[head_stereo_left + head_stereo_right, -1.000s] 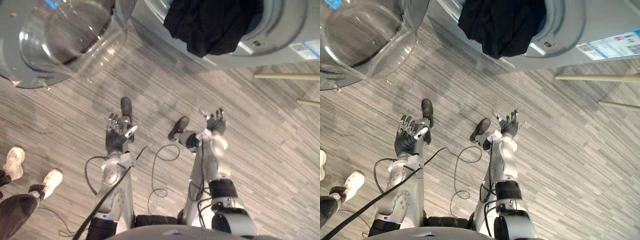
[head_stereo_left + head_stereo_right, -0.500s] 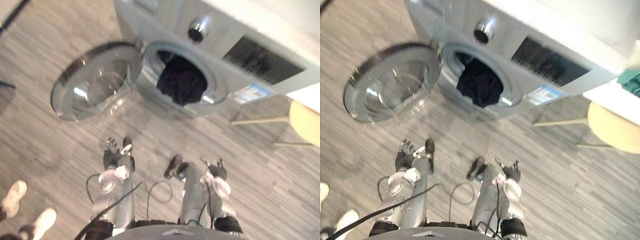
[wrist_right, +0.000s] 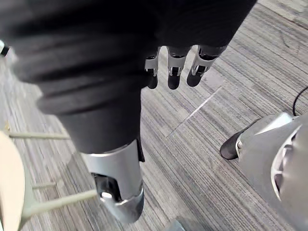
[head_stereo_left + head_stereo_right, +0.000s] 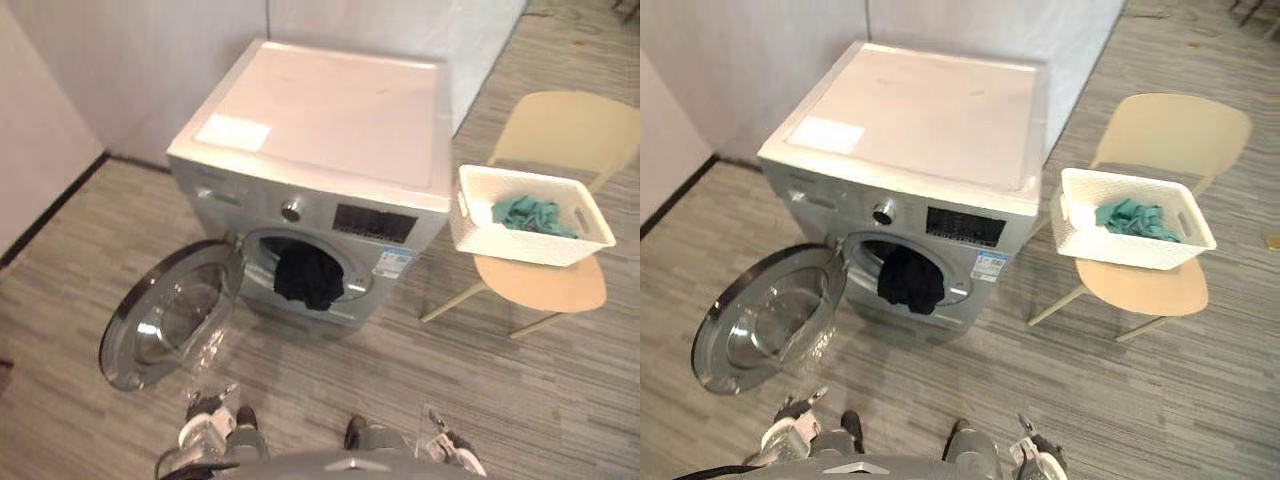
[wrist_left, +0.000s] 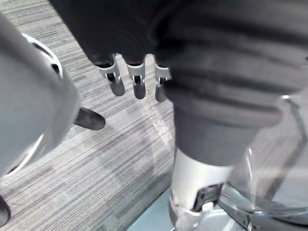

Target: Pick up the laundry basket with both hands and put the clothes into the washing machine.

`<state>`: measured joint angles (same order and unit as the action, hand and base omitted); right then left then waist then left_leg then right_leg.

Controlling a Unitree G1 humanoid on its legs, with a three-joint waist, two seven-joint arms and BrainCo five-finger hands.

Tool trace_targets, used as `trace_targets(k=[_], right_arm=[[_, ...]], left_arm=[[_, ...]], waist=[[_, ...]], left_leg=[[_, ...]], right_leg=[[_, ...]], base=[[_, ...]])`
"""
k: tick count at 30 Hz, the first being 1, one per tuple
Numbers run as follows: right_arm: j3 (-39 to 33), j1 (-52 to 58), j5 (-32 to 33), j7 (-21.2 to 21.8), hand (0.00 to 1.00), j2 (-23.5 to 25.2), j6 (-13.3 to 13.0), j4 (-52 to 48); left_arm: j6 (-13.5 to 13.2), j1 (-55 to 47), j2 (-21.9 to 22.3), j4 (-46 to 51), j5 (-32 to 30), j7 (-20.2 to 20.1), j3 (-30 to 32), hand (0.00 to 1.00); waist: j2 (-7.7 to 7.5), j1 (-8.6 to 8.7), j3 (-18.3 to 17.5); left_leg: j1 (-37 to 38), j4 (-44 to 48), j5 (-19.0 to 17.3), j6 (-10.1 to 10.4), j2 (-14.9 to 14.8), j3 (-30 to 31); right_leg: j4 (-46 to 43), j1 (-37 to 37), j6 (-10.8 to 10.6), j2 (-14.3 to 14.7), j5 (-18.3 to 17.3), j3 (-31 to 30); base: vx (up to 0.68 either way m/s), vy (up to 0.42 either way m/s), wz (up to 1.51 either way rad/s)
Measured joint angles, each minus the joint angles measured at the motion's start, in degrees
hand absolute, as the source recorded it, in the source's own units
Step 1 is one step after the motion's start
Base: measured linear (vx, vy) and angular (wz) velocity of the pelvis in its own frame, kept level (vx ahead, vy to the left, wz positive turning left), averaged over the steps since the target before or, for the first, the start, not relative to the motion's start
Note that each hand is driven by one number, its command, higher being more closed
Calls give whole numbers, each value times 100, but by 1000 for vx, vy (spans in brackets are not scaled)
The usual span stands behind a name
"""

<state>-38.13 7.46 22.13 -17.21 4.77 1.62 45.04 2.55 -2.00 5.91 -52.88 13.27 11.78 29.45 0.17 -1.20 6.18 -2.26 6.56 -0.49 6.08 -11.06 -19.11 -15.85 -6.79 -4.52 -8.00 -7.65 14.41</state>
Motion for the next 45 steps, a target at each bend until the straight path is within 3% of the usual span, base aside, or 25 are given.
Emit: trace_targets(k=[7,12,19,24,28,32,34,37,40,41,43,45], right_arm=[[-561,44,-4,213,0,-18,152,540],[-611,6,-3,213,0,-20,236,579],[-525,-270,-3,223,0,-31,222,813],[-474,-319,-3,224,0,-55,198,826],[-474,-336,-3,223,0,-51,177,758],[-483,-223,-174,223,0,-117,195,765],[-464,-200,-254,221,0,-110,240,794],[-344,-256,-456,222,0,-133,246,758],[-110,-403,-669,248,0,-218,253,669],[-55,-447,-684,269,0,-173,275,671],[89,-435,-688,333,0,-68,271,537],[371,-414,-688,371,0,-13,252,499]], left_arm=[[197,-196,-47,-305,-234,-106,1094,0],[198,-200,-47,-355,-289,-175,988,0],[170,-206,-42,-392,-283,-200,453,0],[162,-291,-82,-353,-283,-204,300,0],[161,-398,17,-160,-283,-203,400,0],[176,-401,15,-163,-274,-208,544,0],[174,-361,-16,-149,-242,-217,762,0],[195,-387,-19,-225,-241,-216,922,0],[200,-561,19,-240,-247,-218,993,0],[200,-547,15,-229,-252,-203,1052,0],[200,-595,13,-198,-417,-196,1156,0],[184,-558,2,-120,-517,-190,1171,0]], waist=[[68,13,-237],[81,-25,-292],[94,-41,-287],[76,-61,-180],[161,-79,45],[326,-19,223],[226,-9,344],[209,42,384],[345,63,299],[263,44,310],[99,29,194],[12,48,137]], left_leg=[[489,-390,6,97,-123,-764],[590,-517,8,110,-104,-908],[770,-566,-25,93,31,-834],[814,-484,-44,71,39,-749],[619,-37,-227,67,-126,-712],[286,885,-574,25,-438,-528],[-165,1711,-430,-198,-334,36],[-381,2035,-441,-196,-129,356],[-69,1360,-1272,-153,82,470],[-10,1300,-1283,-190,167,361],[84,958,-1195,-237,229,123],[220,797,-1169,-236,278,21]], right_leg=[[714,120,77,344,395,-647],[1312,330,32,444,758,-786],[1747,741,-7,422,963,-801],[1820,902,-3,396,982,-771],[1795,894,44,429,951,-748],[1087,628,56,469,554,-713],[590,423,21,250,326,-720],[410,260,-18,110,285,-815],[128,-114,-145,166,287,-1114],[120,-136,-124,120,302,-1236],[585,-19,56,56,673,-1234],[773,82,114,35,754,-1211]], base=[[28,14,-56],[40,9,-19],[39,7,3],[-27,-3,9],[-83,-33,-1],[-82,-11,6],[-73,-4,8],[-47,62,-10],[-62,211,-42],[-58,171,-48],[-42,112,-50],[66,90,-26]])
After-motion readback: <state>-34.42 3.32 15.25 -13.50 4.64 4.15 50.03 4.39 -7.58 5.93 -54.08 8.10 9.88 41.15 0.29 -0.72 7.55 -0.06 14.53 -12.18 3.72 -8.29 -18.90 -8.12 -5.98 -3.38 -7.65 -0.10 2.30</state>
